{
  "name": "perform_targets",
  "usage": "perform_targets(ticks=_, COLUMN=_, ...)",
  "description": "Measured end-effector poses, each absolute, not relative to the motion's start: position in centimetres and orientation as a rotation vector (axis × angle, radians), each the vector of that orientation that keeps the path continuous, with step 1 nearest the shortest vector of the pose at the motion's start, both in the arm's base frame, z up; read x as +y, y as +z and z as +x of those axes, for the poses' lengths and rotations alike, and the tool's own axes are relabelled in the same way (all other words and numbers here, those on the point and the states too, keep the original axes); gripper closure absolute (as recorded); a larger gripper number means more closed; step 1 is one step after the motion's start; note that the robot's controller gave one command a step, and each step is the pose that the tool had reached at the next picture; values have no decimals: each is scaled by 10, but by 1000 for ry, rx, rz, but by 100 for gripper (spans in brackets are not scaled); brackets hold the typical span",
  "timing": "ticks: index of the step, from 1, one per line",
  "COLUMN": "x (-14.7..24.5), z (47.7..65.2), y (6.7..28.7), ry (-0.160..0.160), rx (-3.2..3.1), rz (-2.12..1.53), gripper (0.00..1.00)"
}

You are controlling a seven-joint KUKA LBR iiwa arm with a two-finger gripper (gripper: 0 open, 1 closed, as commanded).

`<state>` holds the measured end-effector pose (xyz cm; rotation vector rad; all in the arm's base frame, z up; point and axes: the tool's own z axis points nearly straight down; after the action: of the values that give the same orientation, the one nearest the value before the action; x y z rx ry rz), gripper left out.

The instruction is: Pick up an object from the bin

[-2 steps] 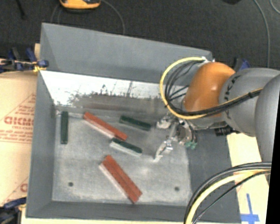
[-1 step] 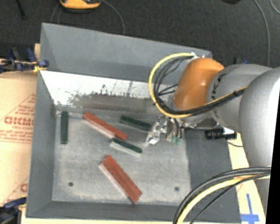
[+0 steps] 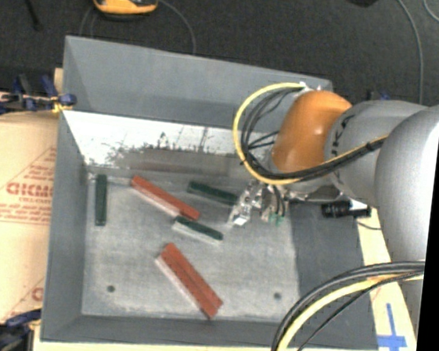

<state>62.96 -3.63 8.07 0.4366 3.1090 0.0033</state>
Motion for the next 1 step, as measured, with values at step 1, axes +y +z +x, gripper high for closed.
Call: perform_targets(ticks=1, x=-44, z=611, y=158, ry=0, rx=3109, rz=456, gripper=0)
